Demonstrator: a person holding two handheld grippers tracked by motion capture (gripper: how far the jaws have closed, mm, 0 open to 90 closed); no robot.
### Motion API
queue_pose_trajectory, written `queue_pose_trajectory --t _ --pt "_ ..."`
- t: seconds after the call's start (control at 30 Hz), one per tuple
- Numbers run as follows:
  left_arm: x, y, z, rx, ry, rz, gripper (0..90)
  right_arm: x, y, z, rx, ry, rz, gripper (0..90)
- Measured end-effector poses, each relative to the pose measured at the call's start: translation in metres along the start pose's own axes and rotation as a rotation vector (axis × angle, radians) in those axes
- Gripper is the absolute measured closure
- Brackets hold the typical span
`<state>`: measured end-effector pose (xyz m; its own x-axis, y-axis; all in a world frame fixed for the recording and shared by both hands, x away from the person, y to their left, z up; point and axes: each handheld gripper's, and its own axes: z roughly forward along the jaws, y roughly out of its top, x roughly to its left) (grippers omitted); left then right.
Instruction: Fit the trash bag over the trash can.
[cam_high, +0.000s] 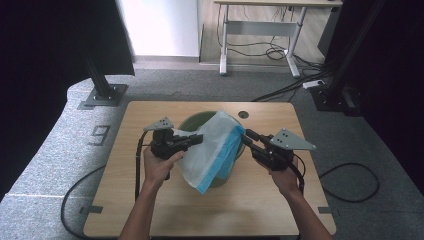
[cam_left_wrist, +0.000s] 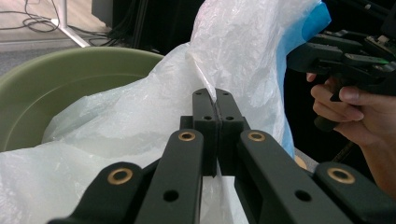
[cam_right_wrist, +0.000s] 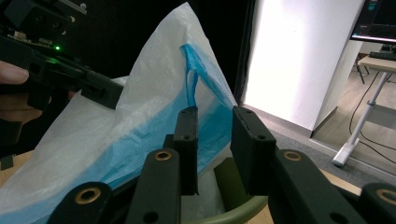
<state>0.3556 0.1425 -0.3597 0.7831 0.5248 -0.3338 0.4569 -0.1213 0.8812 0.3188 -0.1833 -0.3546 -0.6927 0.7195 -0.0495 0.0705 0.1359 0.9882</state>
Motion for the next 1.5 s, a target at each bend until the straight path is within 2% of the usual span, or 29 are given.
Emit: queue_pose_trajectory --t 0.17,0.43,0.63,0.7,1.0,1.13,1.5 --pt "-0.001 0.000 0.000 -0.001 0.002 0.002 88.9 0.000 0.001 0.001 -0.001 0.000 0.002 70.4" --pt "0.000 0.001 0.001 -0.005 0.004 -0.006 88.9 0.007 0.003 0.001 -0.005 0.014 -0.010 70.1" --pt "-0.001 0.000 0.000 -0.003 0.002 -0.006 88.9 0.016 0.006 0.005 -0.009 0.021 -0.039 70.5" --pt "0.000 0.000 0.000 -0.008 0.003 -0.006 88.9 0.017 0.006 0.006 -0.007 0.013 -0.049 73.6" --pt "0.000 0.001 -0.001 -0.008 -0.011 -0.005 88.8 0.013 0.005 0.011 0.005 -0.013 -0.030 88.2" --pt "0.001 0.001 -0.004 -0.018 -0.016 -0.010 88.8 0.012 0.005 0.011 0.002 -0.018 -0.023 88.7" --pt "0.007 0.001 -0.012 -0.059 -0.066 -0.044 88.9 0.003 -0.002 0.008 0.014 -0.019 0.004 88.8"
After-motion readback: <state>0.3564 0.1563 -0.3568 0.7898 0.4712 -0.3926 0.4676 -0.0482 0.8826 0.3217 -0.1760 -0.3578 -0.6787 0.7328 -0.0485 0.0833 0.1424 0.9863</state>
